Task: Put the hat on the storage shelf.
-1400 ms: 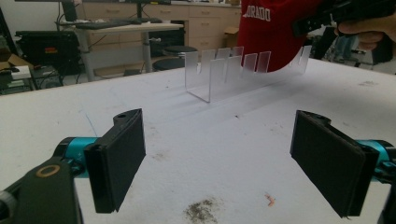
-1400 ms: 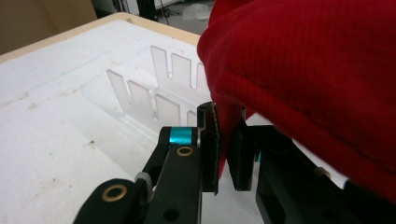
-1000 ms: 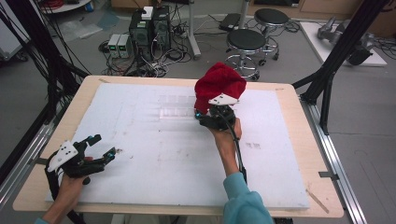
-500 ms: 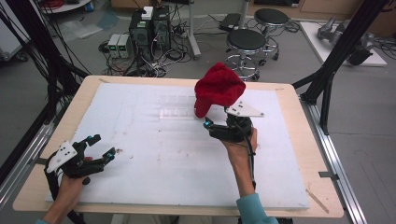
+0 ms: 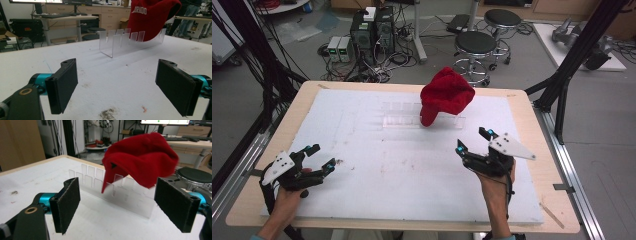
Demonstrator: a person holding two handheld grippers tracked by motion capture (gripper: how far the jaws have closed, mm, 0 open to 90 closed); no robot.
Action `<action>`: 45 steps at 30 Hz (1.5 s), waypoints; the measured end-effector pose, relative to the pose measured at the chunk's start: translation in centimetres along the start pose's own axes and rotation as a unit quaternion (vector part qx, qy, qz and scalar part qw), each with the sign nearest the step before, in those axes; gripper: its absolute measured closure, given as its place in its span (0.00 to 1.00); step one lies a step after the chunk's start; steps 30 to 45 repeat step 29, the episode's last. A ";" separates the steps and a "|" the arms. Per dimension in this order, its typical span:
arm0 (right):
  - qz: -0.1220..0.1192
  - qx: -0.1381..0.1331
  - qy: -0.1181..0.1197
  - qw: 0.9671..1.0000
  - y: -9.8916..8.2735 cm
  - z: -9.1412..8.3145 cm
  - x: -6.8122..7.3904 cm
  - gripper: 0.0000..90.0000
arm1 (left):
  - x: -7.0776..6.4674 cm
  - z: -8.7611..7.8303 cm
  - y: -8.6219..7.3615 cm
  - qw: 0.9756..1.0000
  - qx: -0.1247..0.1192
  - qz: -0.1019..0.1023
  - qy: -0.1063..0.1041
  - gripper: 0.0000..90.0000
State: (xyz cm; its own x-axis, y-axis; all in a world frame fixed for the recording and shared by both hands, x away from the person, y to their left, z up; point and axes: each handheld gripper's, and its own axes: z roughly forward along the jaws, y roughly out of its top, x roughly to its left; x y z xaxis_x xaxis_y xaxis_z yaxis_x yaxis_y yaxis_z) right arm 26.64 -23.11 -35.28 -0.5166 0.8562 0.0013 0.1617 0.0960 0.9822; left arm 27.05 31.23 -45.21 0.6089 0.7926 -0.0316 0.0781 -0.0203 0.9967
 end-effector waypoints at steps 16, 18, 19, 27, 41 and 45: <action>0.006 -0.034 -0.011 0.999 -8.6 -2.4 -1.1 0.14 | -0.2 -0.2 -0.1 1.000 -0.013 0.010 -0.001 0.20; 0.002 -0.039 -0.014 0.999 -9.1 -2.4 -1.0 0.14 | -0.3 -0.2 -0.1 1.000 -0.014 0.010 -0.001 0.20; 0.001 -0.045 -0.015 0.999 -9.3 -2.4 -1.0 0.13 | -0.3 -0.2 -0.1 1.000 -0.012 0.014 -0.002 0.20; -0.007 -0.058 -0.026 0.998 -10.6 -2.3 -0.8 0.13 | -0.3 -0.3 -0.1 1.000 -0.016 0.011 -0.002 0.20; 0.000 -0.059 -0.026 0.998 -10.6 -2.4 -1.0 0.13 | -0.3 -0.3 -0.1 1.000 -0.013 0.014 -0.003 0.20; 0.000 -0.059 -0.026 0.998 -10.6 -2.4 -1.0 0.13 | -0.3 -0.3 -0.1 1.000 -0.013 0.014 -0.003 0.20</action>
